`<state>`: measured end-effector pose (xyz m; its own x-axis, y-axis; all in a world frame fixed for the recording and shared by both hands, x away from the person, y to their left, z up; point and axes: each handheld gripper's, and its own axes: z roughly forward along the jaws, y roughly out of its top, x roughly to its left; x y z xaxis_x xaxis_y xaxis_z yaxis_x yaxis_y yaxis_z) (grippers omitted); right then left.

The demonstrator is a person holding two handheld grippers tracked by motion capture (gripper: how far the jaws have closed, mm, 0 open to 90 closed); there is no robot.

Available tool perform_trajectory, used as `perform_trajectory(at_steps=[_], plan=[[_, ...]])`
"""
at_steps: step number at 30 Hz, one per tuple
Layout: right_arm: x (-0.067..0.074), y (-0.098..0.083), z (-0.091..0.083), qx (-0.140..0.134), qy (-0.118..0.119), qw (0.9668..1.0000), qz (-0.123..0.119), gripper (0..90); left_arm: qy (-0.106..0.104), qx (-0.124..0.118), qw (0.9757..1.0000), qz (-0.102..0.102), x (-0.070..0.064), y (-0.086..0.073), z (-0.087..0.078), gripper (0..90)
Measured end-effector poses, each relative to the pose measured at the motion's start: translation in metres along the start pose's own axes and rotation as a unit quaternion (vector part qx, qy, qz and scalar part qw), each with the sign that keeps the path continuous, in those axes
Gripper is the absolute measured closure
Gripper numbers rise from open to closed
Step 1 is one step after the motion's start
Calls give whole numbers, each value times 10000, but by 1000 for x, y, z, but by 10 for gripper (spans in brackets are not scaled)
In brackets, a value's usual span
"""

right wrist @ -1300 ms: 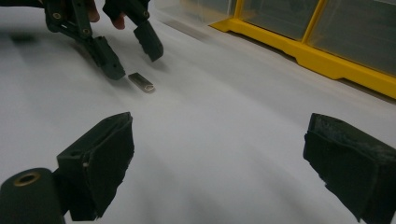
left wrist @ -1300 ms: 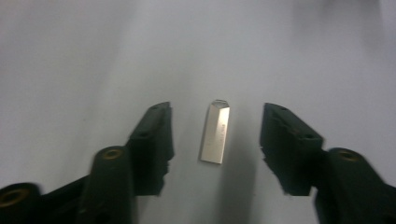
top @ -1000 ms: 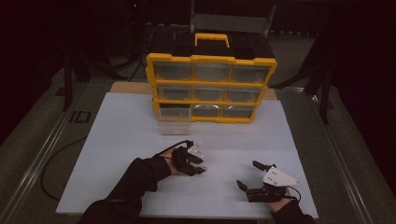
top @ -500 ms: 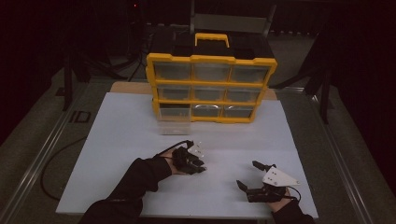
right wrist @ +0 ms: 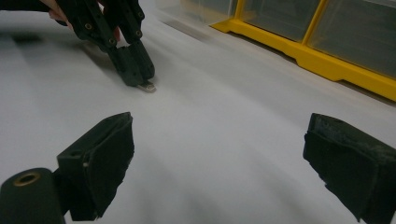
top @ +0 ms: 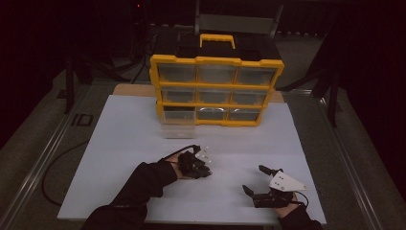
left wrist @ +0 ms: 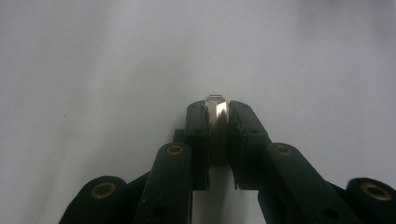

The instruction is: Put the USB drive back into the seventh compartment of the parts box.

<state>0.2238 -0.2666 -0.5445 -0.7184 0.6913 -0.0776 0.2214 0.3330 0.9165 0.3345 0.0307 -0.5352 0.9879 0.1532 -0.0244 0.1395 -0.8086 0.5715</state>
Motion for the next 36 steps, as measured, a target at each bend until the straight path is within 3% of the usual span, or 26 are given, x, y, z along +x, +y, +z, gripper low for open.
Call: perform_trajectory(at_steps=[9, 36], plan=[[0, 0, 0, -15, -13, 10000, -1, 87, 71, -7, 10000, 17, 1, 5, -10, 797], [0, 0, 0, -28, -21, 10000, 2, 87, -15, -203, 9998, 75, 1, 22, -42, 797]])
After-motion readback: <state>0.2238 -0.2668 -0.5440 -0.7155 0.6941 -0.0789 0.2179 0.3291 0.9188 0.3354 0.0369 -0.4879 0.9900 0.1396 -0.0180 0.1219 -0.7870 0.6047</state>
